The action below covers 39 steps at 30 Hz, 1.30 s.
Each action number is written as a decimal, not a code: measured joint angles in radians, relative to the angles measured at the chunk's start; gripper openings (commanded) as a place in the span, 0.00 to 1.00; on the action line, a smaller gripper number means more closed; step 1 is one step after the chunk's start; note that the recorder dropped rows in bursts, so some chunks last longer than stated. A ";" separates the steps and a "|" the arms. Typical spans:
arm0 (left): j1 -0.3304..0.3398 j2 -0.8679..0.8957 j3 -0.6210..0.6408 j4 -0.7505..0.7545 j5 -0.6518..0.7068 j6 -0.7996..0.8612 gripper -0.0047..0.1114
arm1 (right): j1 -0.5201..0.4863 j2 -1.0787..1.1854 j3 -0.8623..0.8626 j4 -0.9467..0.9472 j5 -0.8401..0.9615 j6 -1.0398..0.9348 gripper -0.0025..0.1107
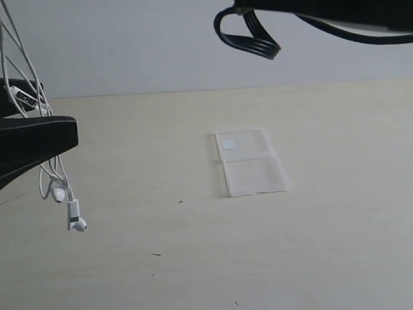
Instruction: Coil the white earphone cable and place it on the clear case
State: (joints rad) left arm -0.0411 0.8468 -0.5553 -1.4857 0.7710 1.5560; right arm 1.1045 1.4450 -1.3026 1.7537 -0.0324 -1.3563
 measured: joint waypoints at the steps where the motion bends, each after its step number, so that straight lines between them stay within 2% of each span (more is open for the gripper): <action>1: 0.000 0.008 0.000 -0.009 0.008 0.007 0.73 | 0.000 0.000 0.000 0.000 0.000 0.000 0.02; 3: 0.000 0.022 0.000 -0.028 0.023 0.022 0.72 | 0.000 0.000 0.000 0.000 0.000 0.000 0.02; 9: 0.000 0.034 0.000 -0.043 0.031 0.033 0.60 | 0.000 0.000 0.000 0.000 0.002 0.000 0.02; 13: 0.000 0.036 0.000 -0.043 0.031 0.033 0.63 | 0.000 0.000 0.000 0.000 0.002 0.000 0.02; 25: 0.000 0.036 0.000 -0.065 0.031 0.035 0.61 | 0.000 0.000 0.000 0.000 0.002 0.000 0.02; 27: 0.000 0.036 0.000 -0.074 0.031 0.040 0.57 | 0.000 0.000 0.000 0.000 0.002 0.000 0.02; 31: 0.000 0.036 0.000 -0.077 0.023 0.051 0.41 | 0.000 0.000 0.000 0.000 0.002 0.000 0.02; 32: 0.000 0.036 0.000 -0.077 0.021 0.053 0.40 | 0.000 0.000 0.000 0.000 0.002 0.000 0.02; 39: 0.000 0.036 0.000 -0.077 -0.009 0.059 0.45 | 0.000 0.000 0.000 0.000 0.002 0.000 0.02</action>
State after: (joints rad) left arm -0.0411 0.8826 -0.5553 -1.5629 0.7619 1.6148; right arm 1.1045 1.4450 -1.3026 1.7537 -0.0304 -1.3563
